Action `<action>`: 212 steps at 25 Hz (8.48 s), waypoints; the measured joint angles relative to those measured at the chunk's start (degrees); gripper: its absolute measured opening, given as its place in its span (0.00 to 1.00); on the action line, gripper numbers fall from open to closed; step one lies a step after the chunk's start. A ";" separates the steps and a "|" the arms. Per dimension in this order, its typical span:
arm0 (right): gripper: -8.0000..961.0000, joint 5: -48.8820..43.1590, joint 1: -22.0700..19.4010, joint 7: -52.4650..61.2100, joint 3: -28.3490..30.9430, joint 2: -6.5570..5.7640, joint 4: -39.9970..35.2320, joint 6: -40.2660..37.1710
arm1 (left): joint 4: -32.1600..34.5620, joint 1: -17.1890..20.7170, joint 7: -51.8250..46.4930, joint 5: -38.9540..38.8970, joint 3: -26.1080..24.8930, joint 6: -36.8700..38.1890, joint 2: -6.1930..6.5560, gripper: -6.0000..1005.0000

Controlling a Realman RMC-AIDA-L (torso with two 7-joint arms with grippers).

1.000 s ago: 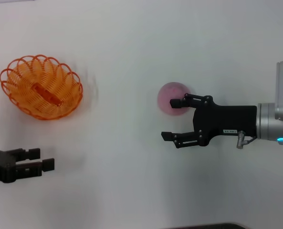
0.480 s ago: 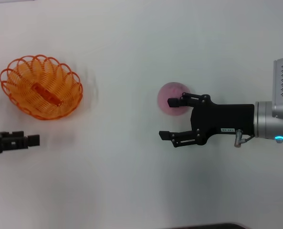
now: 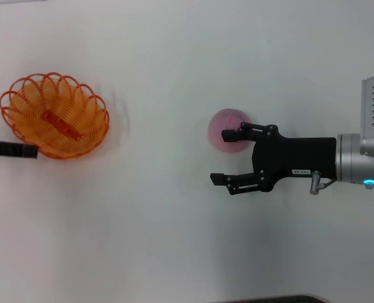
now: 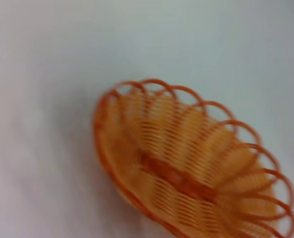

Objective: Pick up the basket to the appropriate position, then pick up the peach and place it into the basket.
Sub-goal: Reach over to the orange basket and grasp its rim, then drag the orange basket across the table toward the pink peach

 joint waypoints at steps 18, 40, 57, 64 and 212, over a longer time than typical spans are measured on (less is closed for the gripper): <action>0.99 -0.08 0.50 0.00 0.00 -0.01 -0.58 -0.21 | 1.96 -9.94 -8.95 8.72 14.27 -14.06 -0.19 0.81; 0.99 -0.09 0.61 0.00 -0.06 0.00 -0.70 -0.60 | -4.09 -14.72 -8.18 13.96 22.46 -17.61 1.60 0.81; 0.98 -0.09 0.28 0.00 -0.18 0.09 -0.71 -1.25 | -12.35 -18.85 -7.71 13.96 25.49 -20.97 3.71 0.78; 0.98 -0.09 0.10 0.00 -0.18 0.08 -0.71 -1.30 | -16.39 -19.28 -7.47 13.96 26.42 -23.38 3.75 0.76; 0.98 -0.53 -0.52 1.29 0.44 0.09 -1.40 -3.58 | -1.09 3.57 -24.63 -8.06 4.45 -13.63 -6.89 0.06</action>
